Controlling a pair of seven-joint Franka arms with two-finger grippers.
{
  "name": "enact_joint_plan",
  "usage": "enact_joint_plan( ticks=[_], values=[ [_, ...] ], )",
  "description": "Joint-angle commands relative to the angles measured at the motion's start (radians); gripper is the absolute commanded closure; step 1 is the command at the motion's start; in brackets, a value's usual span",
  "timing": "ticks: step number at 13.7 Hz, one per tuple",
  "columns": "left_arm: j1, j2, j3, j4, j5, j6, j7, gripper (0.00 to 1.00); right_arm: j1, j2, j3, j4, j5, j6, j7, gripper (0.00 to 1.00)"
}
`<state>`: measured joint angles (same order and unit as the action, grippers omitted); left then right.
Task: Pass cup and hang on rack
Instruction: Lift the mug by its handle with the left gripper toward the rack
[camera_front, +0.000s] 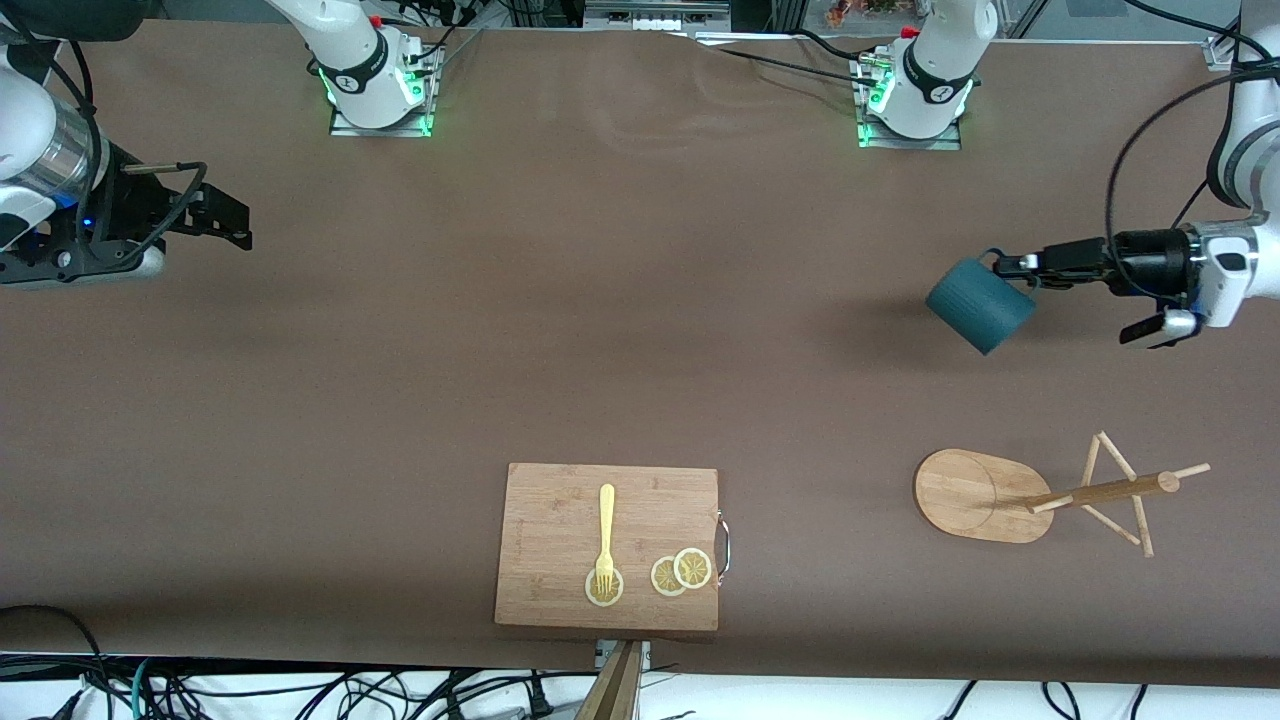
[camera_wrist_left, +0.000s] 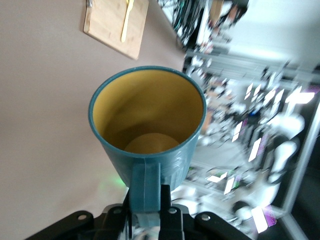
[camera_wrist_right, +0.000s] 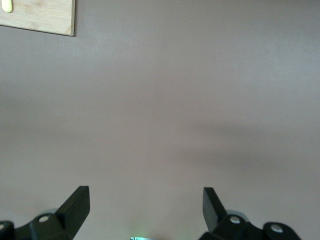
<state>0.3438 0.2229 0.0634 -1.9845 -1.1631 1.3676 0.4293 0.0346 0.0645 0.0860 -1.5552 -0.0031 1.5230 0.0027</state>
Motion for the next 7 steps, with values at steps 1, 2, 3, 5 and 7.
enact_joint_plan(
  ticks=[1,2,3,5,7],
  values=[
    [0.020,0.053,-0.007,0.027,-0.128,-0.018,-0.142,1.00,-0.018,-0.017,0.020,-0.006,-0.009,-0.010,0.013,0.00],
    [0.027,0.090,-0.002,0.045,-0.165,-0.016,-0.147,1.00,-0.018,-0.017,0.018,-0.006,-0.009,-0.010,0.013,0.00],
    [0.035,0.137,-0.001,0.096,-0.168,-0.018,-0.147,1.00,-0.018,-0.017,0.018,-0.006,-0.009,-0.010,0.013,0.00],
    [0.044,0.196,0.000,0.165,-0.173,-0.016,-0.146,1.00,-0.018,-0.017,0.018,-0.006,-0.009,-0.009,0.013,0.00],
    [0.060,0.248,0.000,0.223,-0.197,-0.015,-0.136,1.00,-0.018,-0.017,0.018,-0.006,-0.009,-0.010,0.013,0.00]
  ],
)
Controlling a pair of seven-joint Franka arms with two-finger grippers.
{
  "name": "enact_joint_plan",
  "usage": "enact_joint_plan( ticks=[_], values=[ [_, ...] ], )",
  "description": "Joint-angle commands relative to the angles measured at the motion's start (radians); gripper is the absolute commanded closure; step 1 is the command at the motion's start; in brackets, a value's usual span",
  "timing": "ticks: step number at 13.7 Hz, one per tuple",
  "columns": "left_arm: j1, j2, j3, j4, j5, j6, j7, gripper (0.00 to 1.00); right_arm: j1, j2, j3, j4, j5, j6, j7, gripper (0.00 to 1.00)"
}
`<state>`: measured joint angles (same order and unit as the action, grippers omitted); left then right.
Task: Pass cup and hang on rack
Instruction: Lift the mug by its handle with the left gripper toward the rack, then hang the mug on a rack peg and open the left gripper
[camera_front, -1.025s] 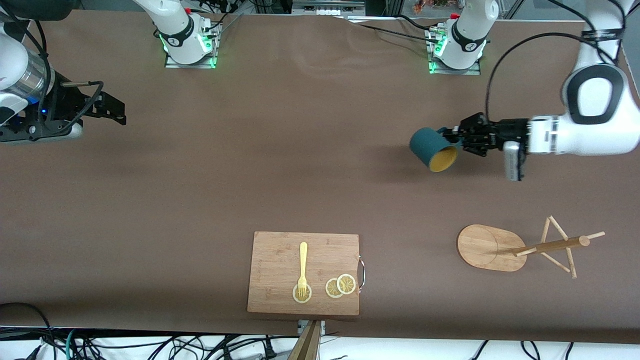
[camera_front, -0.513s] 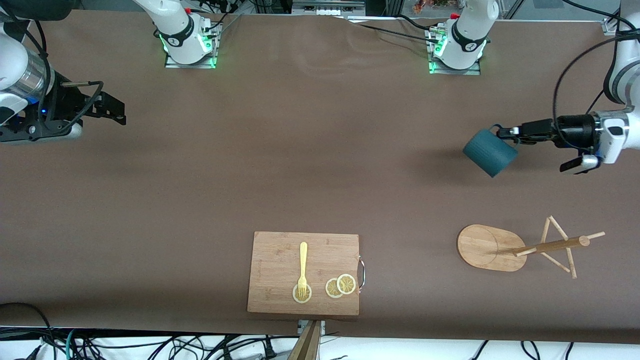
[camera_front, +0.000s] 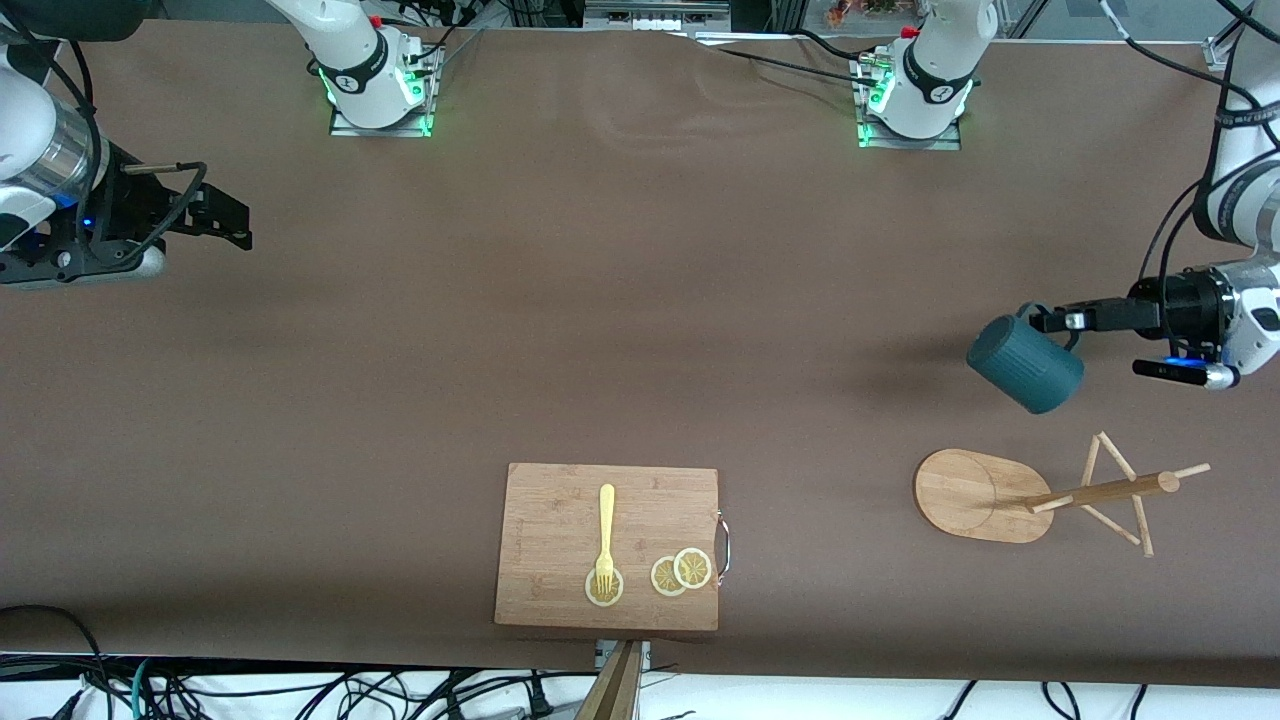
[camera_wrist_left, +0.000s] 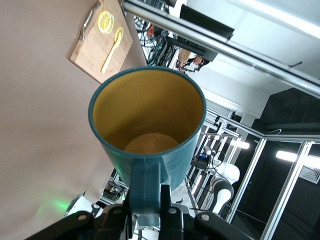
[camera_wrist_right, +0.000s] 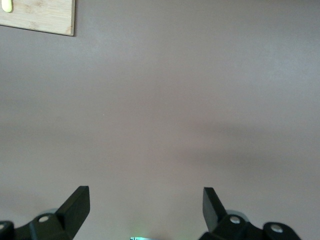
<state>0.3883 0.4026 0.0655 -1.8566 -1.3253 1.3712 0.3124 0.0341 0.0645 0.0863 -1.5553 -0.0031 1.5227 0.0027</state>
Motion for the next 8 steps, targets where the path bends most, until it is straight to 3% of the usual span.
enact_joint_plan(
  ticks=[1,8],
  values=[
    [0.023,0.093,-0.003,0.108,-0.054,-0.017,-0.013,1.00,-0.017,-0.017,0.018,-0.006,-0.009,-0.010,0.013,0.00],
    [0.073,0.194,-0.003,0.148,-0.118,-0.018,0.126,1.00,-0.017,-0.017,0.018,-0.005,-0.009,-0.010,0.013,0.00]
  ],
)
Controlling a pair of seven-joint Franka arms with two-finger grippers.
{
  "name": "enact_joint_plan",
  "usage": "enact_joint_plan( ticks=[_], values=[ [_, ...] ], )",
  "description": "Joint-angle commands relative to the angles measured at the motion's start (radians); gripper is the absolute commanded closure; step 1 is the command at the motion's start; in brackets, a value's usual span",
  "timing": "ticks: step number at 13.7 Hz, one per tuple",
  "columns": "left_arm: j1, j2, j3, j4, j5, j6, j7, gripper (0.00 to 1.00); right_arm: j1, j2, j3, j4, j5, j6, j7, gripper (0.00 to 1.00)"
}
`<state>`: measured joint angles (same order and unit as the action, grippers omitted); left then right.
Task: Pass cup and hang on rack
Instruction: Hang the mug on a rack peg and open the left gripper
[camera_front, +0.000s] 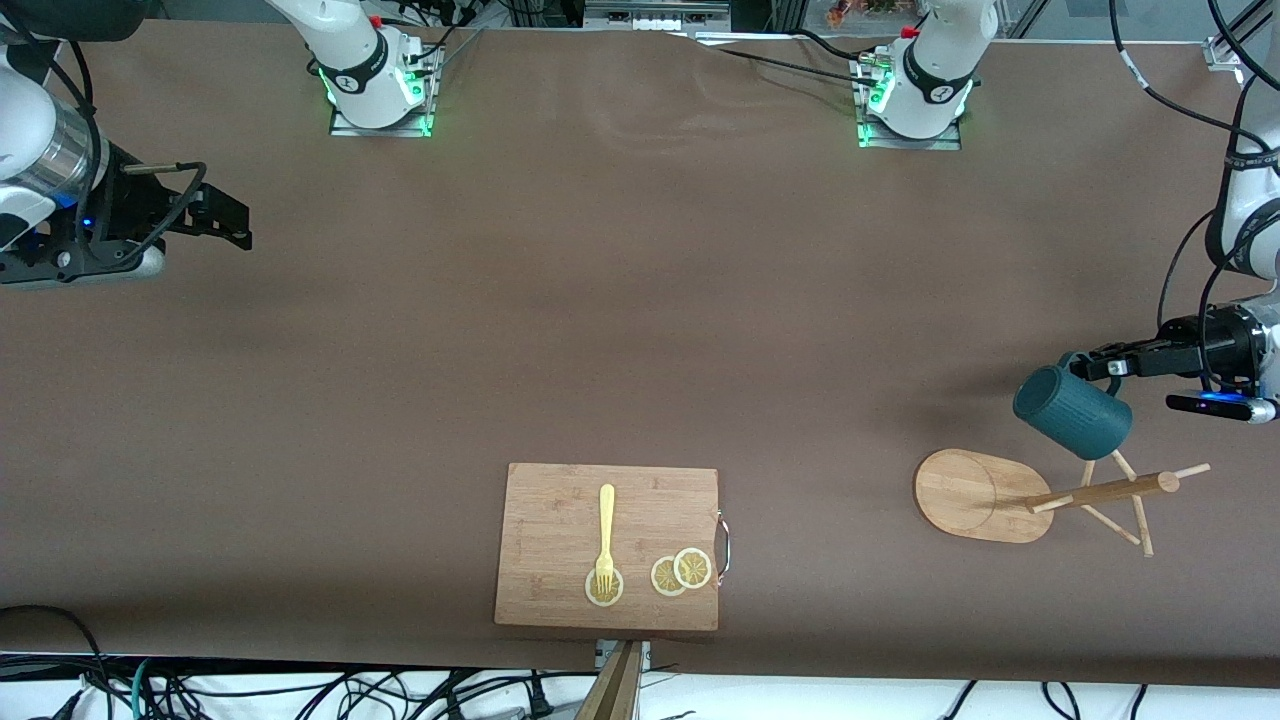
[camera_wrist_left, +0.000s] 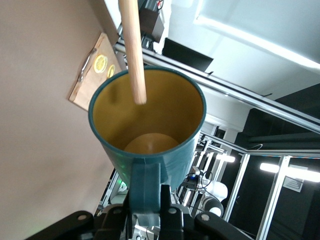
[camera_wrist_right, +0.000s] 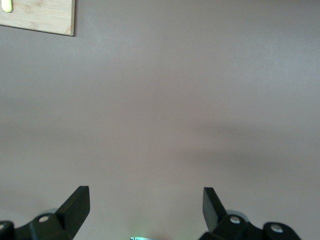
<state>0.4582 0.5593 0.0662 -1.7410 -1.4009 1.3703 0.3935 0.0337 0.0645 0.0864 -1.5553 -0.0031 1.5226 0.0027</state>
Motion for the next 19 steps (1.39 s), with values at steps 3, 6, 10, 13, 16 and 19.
enact_joint_plan(
  ticks=[3,6,10,13,16,19],
  values=[
    [0.005,0.057,-0.003,0.032,-0.081,-0.017,0.060,1.00,-0.017,-0.017,0.019,-0.006,-0.009,-0.010,0.013,0.00],
    [0.031,0.076,-0.003,0.031,-0.104,-0.022,0.087,1.00,-0.017,-0.017,0.019,-0.006,-0.009,-0.010,0.013,0.00],
    [0.051,0.106,-0.003,0.031,-0.128,-0.027,0.091,1.00,-0.017,-0.017,0.021,-0.005,-0.009,-0.010,0.013,0.00],
    [0.051,0.131,-0.003,0.031,-0.161,-0.027,0.100,0.99,-0.017,-0.017,0.021,-0.005,-0.009,-0.010,0.013,0.00],
    [0.051,0.152,-0.003,0.029,-0.185,-0.028,0.142,0.97,-0.017,-0.017,0.021,-0.005,-0.009,-0.010,0.013,0.00],
    [0.051,0.159,-0.003,0.029,-0.205,-0.028,0.143,0.94,-0.017,-0.017,0.021,-0.005,-0.008,-0.010,0.013,0.00]
  ],
)
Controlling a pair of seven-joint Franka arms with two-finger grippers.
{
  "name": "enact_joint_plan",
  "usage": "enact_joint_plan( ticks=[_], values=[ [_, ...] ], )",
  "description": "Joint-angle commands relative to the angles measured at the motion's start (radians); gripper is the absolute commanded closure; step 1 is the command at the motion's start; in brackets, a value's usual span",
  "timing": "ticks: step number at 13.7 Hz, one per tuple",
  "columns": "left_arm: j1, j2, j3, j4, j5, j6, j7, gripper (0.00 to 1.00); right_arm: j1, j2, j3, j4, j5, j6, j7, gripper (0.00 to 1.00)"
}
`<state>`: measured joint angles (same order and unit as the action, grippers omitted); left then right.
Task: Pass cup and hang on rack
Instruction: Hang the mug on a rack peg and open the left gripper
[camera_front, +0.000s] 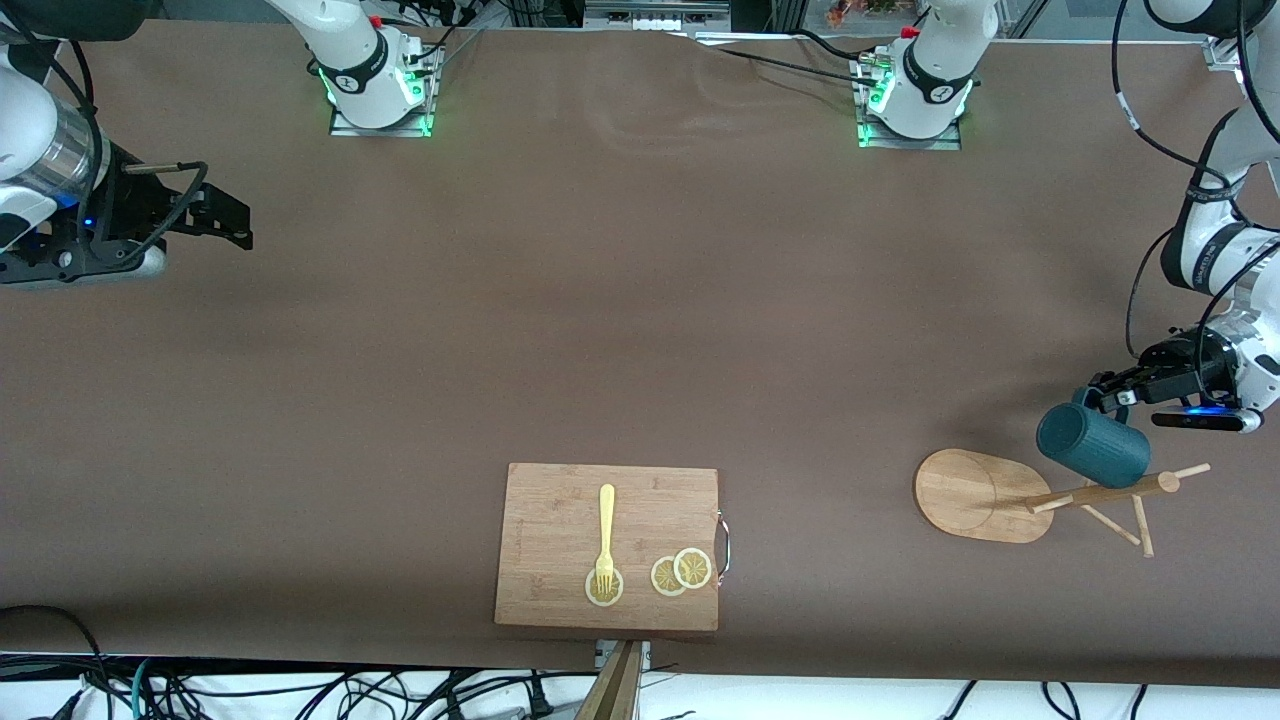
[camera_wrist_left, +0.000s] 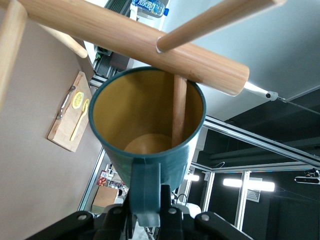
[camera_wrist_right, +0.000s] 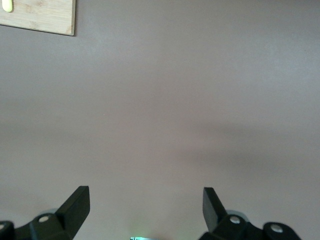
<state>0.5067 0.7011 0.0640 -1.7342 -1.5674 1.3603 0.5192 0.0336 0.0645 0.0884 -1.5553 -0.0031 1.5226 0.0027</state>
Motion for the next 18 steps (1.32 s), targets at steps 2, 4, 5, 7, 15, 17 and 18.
enact_joint_plan(
  ticks=[2,4,5,7,15,17,18],
  values=[
    [0.003,0.029,-0.001,0.019,-0.061,-0.018,0.018,0.82,-0.017,-0.017,0.019,-0.005,-0.008,-0.010,0.013,0.00],
    [0.003,0.035,-0.001,0.015,-0.068,-0.017,0.018,0.61,-0.017,-0.017,0.019,-0.005,-0.008,-0.010,0.013,0.00],
    [0.003,0.035,-0.001,0.013,-0.068,-0.017,0.018,0.50,-0.017,-0.017,0.019,-0.005,-0.008,-0.010,0.013,0.00],
    [0.003,0.035,-0.001,0.013,-0.063,-0.017,0.019,0.35,-0.017,-0.017,0.019,-0.003,-0.008,-0.009,0.013,0.00],
    [0.003,-0.001,0.049,0.018,0.156,-0.079,0.018,0.00,-0.015,-0.017,0.022,-0.002,-0.006,-0.004,0.017,0.00],
    [0.010,-0.023,0.066,0.018,0.255,-0.128,0.018,0.00,-0.014,-0.017,0.024,-0.002,-0.003,-0.008,0.019,0.00],
    [0.018,-0.034,0.076,0.019,0.317,-0.171,0.018,0.00,-0.014,-0.018,0.024,-0.002,-0.001,-0.010,0.019,0.00]
  ],
)
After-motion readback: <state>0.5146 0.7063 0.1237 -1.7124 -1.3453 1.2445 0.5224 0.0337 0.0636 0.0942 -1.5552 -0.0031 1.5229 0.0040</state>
